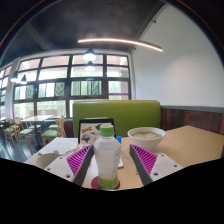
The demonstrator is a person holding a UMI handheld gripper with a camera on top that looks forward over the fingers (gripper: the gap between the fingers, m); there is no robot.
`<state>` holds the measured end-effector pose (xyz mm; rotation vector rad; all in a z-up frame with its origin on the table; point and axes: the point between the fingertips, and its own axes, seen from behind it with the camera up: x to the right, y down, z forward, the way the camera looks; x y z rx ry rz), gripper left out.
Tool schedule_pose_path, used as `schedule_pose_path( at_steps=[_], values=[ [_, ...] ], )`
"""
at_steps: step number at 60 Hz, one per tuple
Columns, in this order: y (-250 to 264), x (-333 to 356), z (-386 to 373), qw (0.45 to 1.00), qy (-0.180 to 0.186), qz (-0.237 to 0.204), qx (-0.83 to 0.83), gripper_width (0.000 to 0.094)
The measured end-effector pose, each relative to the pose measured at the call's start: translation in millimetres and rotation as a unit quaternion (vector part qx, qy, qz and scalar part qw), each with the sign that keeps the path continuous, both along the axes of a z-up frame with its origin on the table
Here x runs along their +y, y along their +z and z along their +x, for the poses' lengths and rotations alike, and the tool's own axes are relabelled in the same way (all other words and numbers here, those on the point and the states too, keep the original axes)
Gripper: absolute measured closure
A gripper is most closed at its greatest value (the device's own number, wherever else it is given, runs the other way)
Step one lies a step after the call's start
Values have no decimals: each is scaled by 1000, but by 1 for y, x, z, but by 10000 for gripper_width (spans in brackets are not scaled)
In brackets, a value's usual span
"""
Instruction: Pour water
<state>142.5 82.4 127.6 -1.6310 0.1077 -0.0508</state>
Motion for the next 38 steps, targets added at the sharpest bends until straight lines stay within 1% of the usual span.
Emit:
schedule_pose_path(
  at_steps=[6,19,23,30,31,38],
  values=[
    [11,-38,-10,1000,2,-5,-8,116],
    [31,-152,-47,1000,25,-11,4,119],
    [29,-189,-58,999,28,-22,15,123],
    [17,-243,-75,998,45,-39,15,119],
    [18,-258,-77,998,46,-39,16,122],
    [20,-300,-79,999,38,-31,21,118]
  ],
)
